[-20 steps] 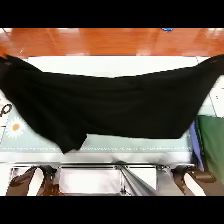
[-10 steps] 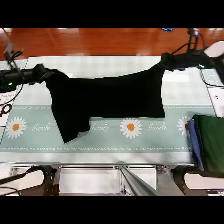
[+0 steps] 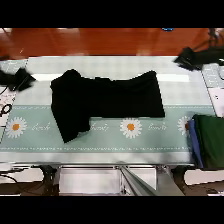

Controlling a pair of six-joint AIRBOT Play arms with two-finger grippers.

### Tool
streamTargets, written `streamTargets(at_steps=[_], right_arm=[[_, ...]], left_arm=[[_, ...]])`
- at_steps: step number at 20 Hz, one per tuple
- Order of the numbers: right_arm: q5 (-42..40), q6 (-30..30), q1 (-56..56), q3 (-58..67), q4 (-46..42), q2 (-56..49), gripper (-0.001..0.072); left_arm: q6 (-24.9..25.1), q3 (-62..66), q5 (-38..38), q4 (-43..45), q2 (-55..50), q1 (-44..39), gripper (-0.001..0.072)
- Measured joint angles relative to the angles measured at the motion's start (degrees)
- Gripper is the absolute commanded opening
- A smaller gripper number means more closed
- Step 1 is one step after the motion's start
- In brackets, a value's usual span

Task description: Fold the shirts.

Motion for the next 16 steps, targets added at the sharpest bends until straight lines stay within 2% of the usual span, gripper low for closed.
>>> streamTargets(at_steps=[3,7,11,16], right_arm=[[4.37,0.44,-5.49,-9.25,-4.76,6.43,0.0414],[2.34,-2.97,-8.85,-25.64,-3.48,15.80,0.0414],[1.09,-5.57,-9.79,-35.80,-2.01,21.44,0.0413],[1.29,-6.56,-10.08,-39.45,-1.79,23.52,0.0413]], left_arm=[[1.84,-10.38,-3.63,-1.92,2.38,7.61,0.0508],[7.85,-21.59,-3.26,-9.92,3.32,11.85,0.0508],[10.49,-25.53,-0.94,-13.33,2.21,9.01,0.0507],[10.95,-26.67,2.16,-14.84,0.17,2.25,0.0498]])
